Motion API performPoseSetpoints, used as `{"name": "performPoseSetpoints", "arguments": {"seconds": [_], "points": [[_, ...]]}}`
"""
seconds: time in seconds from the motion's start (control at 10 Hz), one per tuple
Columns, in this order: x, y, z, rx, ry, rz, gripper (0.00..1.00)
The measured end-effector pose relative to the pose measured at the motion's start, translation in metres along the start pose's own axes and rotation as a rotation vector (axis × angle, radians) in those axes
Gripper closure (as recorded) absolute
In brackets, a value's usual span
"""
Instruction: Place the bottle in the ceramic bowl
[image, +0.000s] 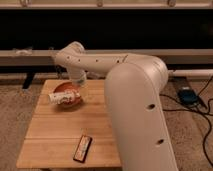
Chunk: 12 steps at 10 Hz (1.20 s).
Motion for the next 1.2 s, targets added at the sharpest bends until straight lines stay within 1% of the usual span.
{"name": "performPoseSetpoints", "arguments": {"seconds": [0.2,1.2], "points": [[-0.0030,-0.0007,-0.0004,0.001,-0.002,-0.004,0.20],[-0.0026,-0.0006,0.0006,0.000,-0.001,-0.004,0.20]]}}
